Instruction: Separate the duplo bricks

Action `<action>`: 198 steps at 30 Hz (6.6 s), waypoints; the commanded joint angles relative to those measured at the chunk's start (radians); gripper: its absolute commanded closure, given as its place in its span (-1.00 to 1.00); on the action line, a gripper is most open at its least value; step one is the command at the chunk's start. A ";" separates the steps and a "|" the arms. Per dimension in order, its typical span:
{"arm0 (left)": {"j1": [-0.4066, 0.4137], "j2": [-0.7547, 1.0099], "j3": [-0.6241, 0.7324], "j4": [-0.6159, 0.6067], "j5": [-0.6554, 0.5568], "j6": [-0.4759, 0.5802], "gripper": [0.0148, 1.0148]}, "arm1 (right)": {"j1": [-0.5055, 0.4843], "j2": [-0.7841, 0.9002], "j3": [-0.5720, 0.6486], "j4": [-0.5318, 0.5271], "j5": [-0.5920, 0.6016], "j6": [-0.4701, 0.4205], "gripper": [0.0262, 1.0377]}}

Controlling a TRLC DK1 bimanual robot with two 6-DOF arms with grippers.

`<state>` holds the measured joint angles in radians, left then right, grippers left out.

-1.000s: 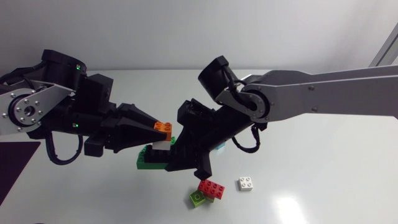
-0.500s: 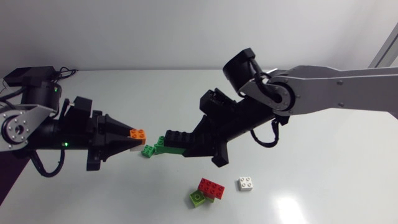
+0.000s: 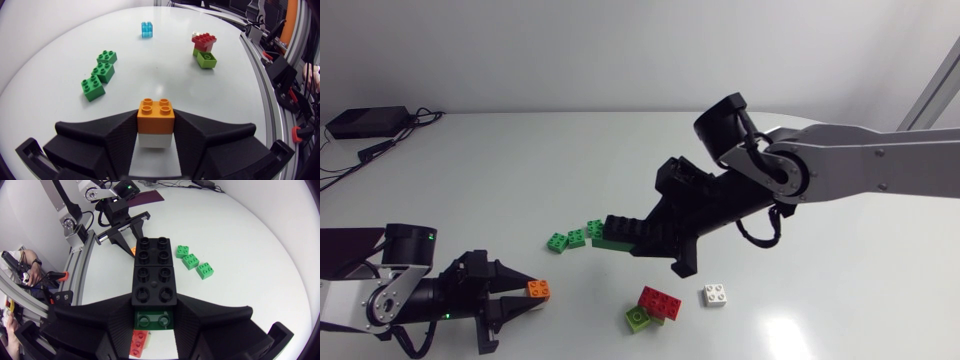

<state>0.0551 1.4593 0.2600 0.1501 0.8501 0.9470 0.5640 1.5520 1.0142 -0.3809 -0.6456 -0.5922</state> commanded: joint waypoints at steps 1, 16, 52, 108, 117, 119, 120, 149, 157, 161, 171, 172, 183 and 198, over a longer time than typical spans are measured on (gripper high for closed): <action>-0.021 0.067 -0.028 0.057 -0.016 0.024 0.21 | 0.013 0.030 -0.031 0.025 0.020 -0.014 0.63; -0.066 0.072 -0.077 0.134 -0.054 0.019 0.03 | 0.016 0.039 -0.028 0.033 0.035 -0.024 0.63; -0.409 -0.266 0.393 -0.417 -0.112 -0.163 -0.57 | 0.145 0.039 -0.045 -0.016 0.052 -0.070 0.63; -0.459 -0.131 0.571 -0.767 -0.051 -0.045 0.35 | 0.270 0.031 -0.094 0.065 0.242 -0.043 0.63; -0.164 -0.132 0.486 -0.577 -0.103 0.018 0.35 | 0.203 -0.023 -0.115 0.054 0.224 -0.057 0.63; -0.069 -0.116 0.453 -0.573 -0.117 0.090 0.35 | 0.188 -0.035 -0.118 0.053 0.216 -0.061 0.63; -0.028 -0.103 0.438 -0.566 -0.121 0.121 0.35 | 0.180 -0.038 -0.120 0.053 0.213 -0.064 0.63; 0.089 -0.017 0.208 -0.233 -0.263 0.193 -0.83 | 0.177 -0.075 -0.126 0.050 0.199 -0.046 0.63; -0.047 -0.303 0.288 -0.524 -0.175 0.098 -0.91 | 0.192 -0.082 -0.112 0.050 0.199 -0.026 0.63; -0.149 -0.346 0.314 -0.592 -0.144 0.065 -0.91 | 0.211 -0.084 -0.101 0.046 0.199 -0.017 0.63; -0.291 -0.393 0.351 -0.708 -0.118 0.059 -0.91 | 0.251 -0.069 -0.077 0.048 0.207 0.002 0.63; -0.305 -0.404 0.351 -0.716 -0.118 0.058 -0.91 | 0.254 -0.069 -0.074 0.048 0.210 0.005 0.63; -0.397 -0.421 0.347 -0.702 -0.118 0.019 -0.81 | 0.301 -0.046 -0.035 0.043 0.212 0.028 0.63; -0.426 -0.372 0.335 -0.632 -0.118 -0.022 0.33 | 0.346 -0.030 -0.020 0.048 0.224 0.058 0.63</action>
<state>-0.3614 1.0710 0.5819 -0.4934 0.7269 0.9443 0.8978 1.4971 0.9737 -0.3302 -0.4160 -0.5564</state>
